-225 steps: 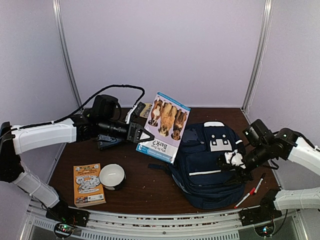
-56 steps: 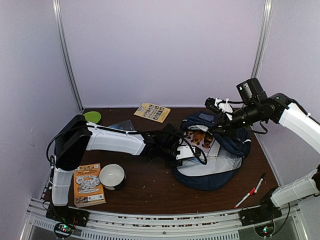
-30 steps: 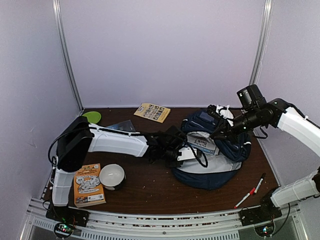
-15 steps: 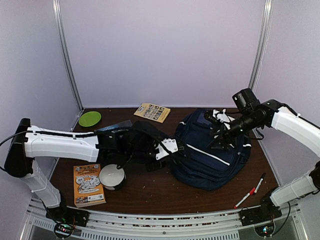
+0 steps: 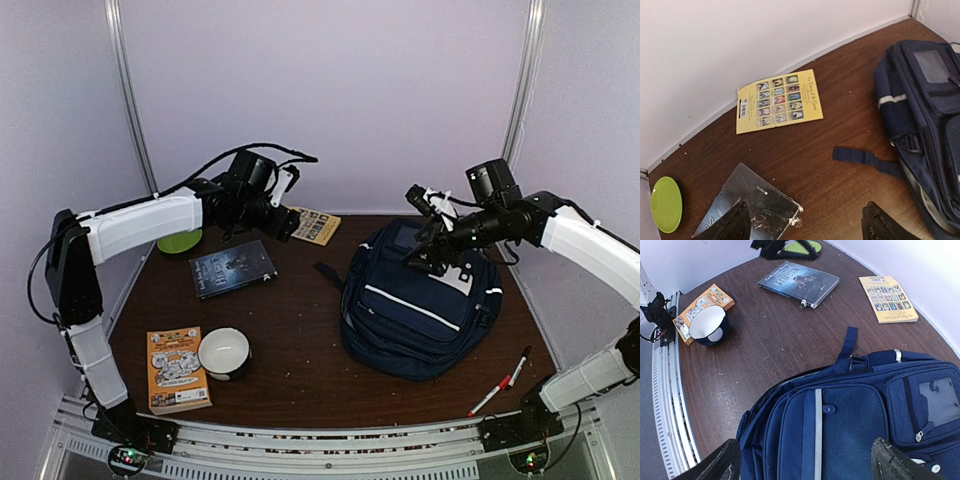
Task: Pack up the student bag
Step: Adjust the book at the corner of the board.
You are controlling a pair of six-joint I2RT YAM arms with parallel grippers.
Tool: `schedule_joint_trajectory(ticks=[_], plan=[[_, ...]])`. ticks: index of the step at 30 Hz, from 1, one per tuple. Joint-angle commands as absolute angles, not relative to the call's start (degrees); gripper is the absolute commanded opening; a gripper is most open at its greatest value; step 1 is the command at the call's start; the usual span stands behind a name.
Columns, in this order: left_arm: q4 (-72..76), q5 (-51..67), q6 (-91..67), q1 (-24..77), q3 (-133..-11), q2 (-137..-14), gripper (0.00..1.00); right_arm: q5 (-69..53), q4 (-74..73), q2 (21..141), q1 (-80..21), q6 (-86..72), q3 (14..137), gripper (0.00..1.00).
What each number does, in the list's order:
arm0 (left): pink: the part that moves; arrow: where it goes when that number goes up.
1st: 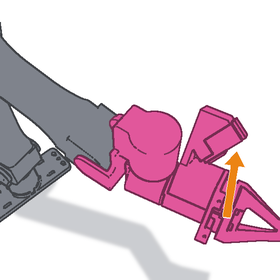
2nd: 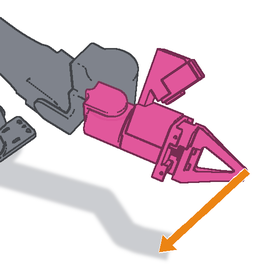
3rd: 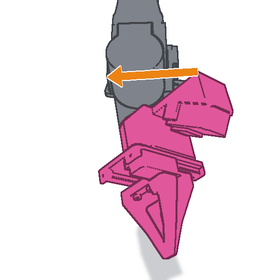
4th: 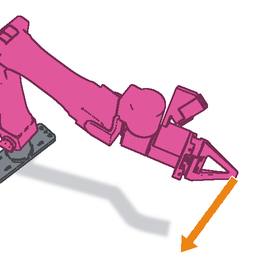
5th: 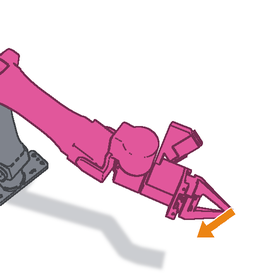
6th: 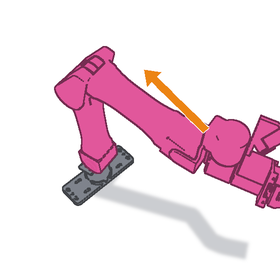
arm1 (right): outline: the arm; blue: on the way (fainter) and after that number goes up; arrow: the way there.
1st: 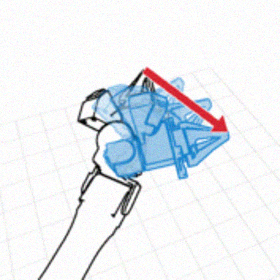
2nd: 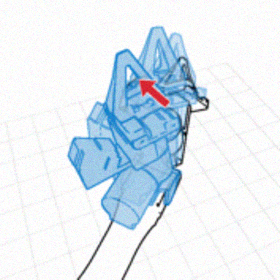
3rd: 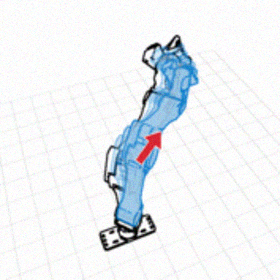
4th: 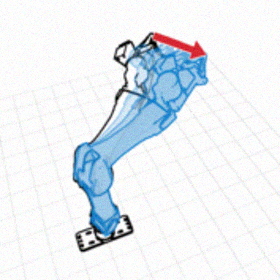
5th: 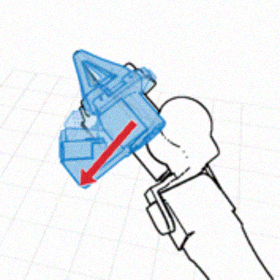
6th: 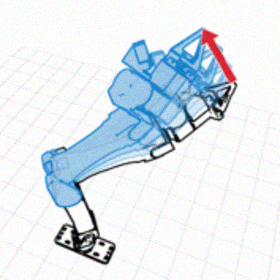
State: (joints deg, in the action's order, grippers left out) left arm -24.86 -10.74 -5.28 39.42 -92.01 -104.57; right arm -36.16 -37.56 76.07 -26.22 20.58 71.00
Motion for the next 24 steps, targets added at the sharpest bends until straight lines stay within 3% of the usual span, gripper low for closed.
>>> schedule_joint_trajectory(ticks=[1, 2, 3, 4, 24], plan=[[-28.57, -6.43, -14.59, 33.94, -100.93, -112.3, 0.81, -36.5, -35.35, 75.15, -25.94, 19.2, 67.2, 0.9], [-29.25, -5.35, -15.88, 32.74, -103.41, -114.72, 0.81, -36.98, -35.19, 74.88, -25.93, 19.26, 66.52, 0.9], [-29.81, -4.47, -16.86, 31.81, -105.66, -116.95, 0.95, -37.35, -34.92, 74.64, -25.97, 19.33, 65.86, 0.9], [-30.37, -3.84, -17.93, 30.89, -107.77, -118.87, 0.97, -37.67, -34.71, 74.44, -25.93, 19.14, 65.31, 0.9], [-26.88, 5.09, -32.14, 21.08, -136.51, -147.54, 0.98, -40.32, -31.77, 74.84, -26.01, 16.31, 61.16, 0.87]])
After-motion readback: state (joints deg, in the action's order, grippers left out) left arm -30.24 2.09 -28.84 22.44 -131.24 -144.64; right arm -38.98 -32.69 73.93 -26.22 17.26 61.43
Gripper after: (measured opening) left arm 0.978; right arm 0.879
